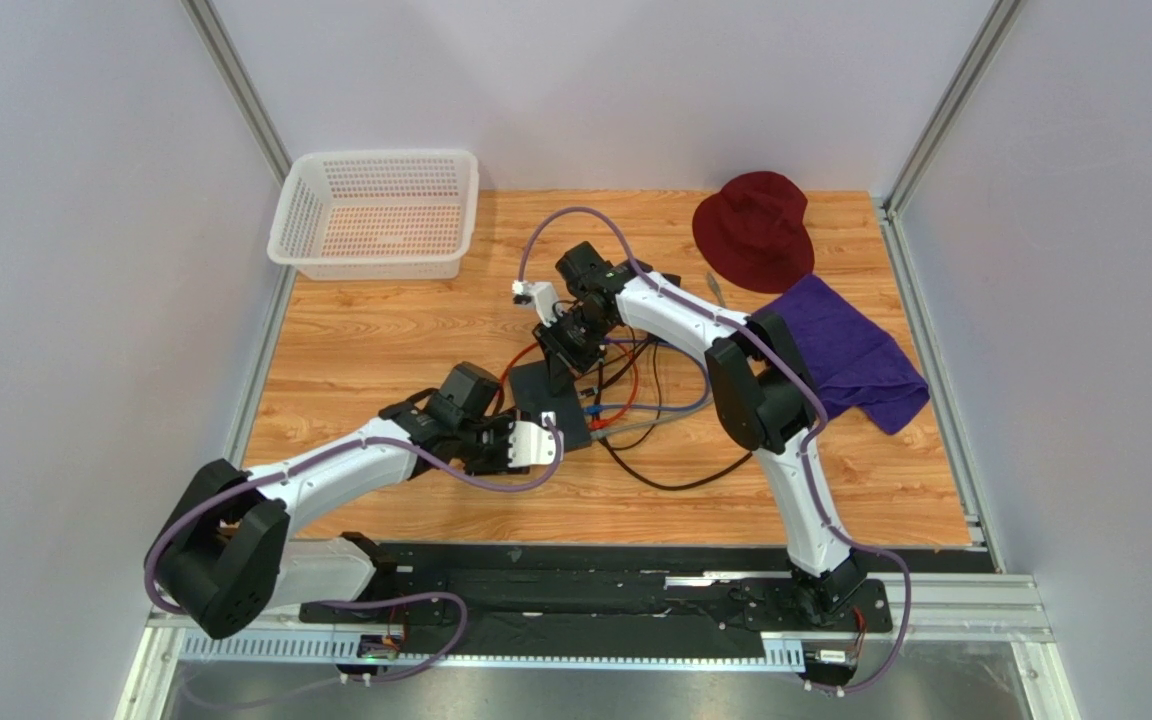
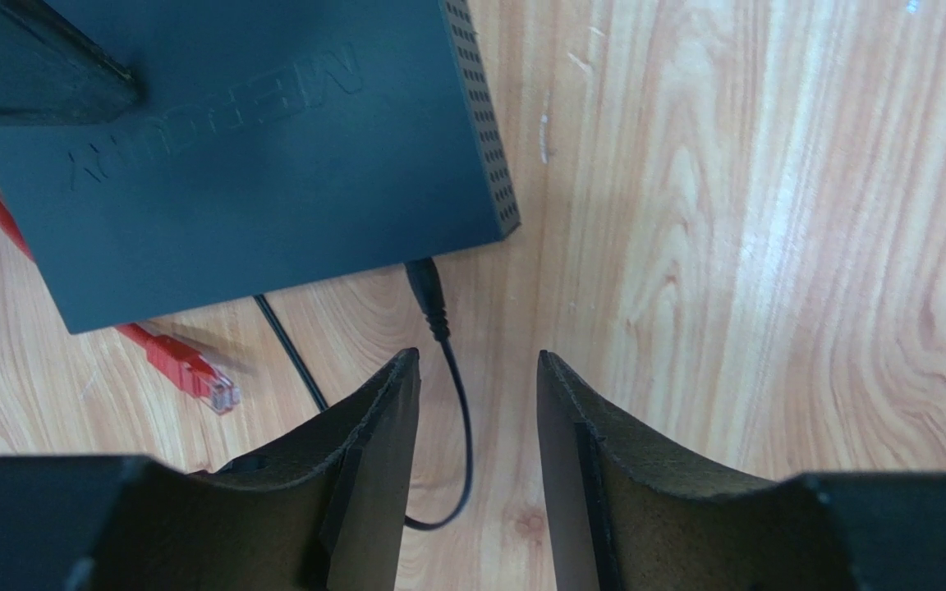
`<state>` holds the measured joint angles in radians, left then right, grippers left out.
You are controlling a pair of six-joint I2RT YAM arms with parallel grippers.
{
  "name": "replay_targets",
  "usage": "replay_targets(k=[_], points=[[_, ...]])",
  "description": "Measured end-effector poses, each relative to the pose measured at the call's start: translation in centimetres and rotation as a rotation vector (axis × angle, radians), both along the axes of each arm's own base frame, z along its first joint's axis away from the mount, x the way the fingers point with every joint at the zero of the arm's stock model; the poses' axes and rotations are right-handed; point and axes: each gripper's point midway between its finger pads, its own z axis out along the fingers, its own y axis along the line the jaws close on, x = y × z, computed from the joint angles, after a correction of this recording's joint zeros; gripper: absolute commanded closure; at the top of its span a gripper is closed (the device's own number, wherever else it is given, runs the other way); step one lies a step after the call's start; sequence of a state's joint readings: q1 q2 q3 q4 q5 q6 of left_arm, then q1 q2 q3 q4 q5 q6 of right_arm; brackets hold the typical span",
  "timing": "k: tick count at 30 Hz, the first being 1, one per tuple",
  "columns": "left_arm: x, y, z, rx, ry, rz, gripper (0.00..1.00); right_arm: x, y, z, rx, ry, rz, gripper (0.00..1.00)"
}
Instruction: Pull the plug from the switch port
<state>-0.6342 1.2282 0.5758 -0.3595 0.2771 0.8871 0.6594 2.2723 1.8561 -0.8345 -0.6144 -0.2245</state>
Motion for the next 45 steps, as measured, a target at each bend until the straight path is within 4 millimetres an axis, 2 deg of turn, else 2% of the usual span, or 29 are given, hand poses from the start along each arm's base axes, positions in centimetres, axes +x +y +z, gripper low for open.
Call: replay_targets(k=[7, 20, 45], points=[[1.0, -0.8, 0.0, -0.009, -0.003, 0.013, 0.53, 0.2, 0.0, 0.0, -0.002, -0.008, -0.002, 1.0], [1.1, -2.1, 0.0, -0.056, 0.02, 0.043, 0.58, 0.2, 0.0, -0.1, -0.005, -0.011, -0.004, 1.0], [2.0, -2.1, -1.2, -0.047, 0.011, 0.085, 0.67, 0.4, -0.1, -0.1, -0.007, -0.019, -0.007, 1.0]])
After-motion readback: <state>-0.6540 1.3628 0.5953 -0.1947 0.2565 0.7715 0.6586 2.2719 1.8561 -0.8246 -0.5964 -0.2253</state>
